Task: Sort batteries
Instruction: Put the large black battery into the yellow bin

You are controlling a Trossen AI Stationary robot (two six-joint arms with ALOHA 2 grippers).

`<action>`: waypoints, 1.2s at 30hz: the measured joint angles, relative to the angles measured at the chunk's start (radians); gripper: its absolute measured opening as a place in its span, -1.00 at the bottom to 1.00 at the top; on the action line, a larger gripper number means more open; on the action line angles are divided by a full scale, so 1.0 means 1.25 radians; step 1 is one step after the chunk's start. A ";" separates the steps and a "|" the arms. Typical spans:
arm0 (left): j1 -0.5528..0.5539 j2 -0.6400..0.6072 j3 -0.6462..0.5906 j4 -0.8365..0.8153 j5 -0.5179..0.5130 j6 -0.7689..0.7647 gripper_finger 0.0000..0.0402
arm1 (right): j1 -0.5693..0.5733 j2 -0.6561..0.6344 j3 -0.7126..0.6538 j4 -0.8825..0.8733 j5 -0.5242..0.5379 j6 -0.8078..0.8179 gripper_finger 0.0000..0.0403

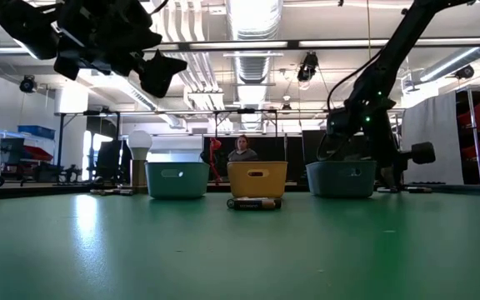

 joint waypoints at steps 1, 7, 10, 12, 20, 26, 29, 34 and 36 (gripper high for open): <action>0.000 0.000 0.000 -0.001 0.000 0.000 0.26 | 0.001 0.000 -0.003 0.006 0.000 0.002 -0.77; 0.000 0.000 0.000 -0.017 -0.013 0.000 0.26 | 0.020 -0.009 -0.006 0.008 0.025 0.012 -0.75; 0.002 -0.002 0.000 -0.021 -0.021 0.000 0.26 | 0.023 -0.037 -0.005 -0.013 0.031 0.003 -0.75; 0.003 -0.007 0.000 -0.036 -0.021 0.008 0.26 | 0.027 -0.067 -0.008 -0.040 0.017 -0.010 -0.76; 0.010 -0.051 0.000 -0.144 -0.065 0.094 0.26 | 0.084 -0.268 -0.008 -0.075 0.104 -0.161 -0.77; 0.012 -0.080 0.000 -0.208 -0.071 0.176 0.26 | 0.224 -0.381 -0.008 -0.016 0.146 -0.300 -0.77; 0.012 -0.093 0.000 -0.218 -0.071 0.185 0.26 | 0.328 -0.394 -0.008 0.070 0.152 -0.373 -0.78; 0.012 -0.116 0.006 -0.233 -0.071 0.189 0.26 | 0.470 -0.341 0.019 0.213 0.153 -0.498 -0.78; 0.012 -0.130 0.014 -0.244 -0.079 0.189 0.26 | 0.509 -0.297 0.060 0.218 0.136 -0.541 -0.78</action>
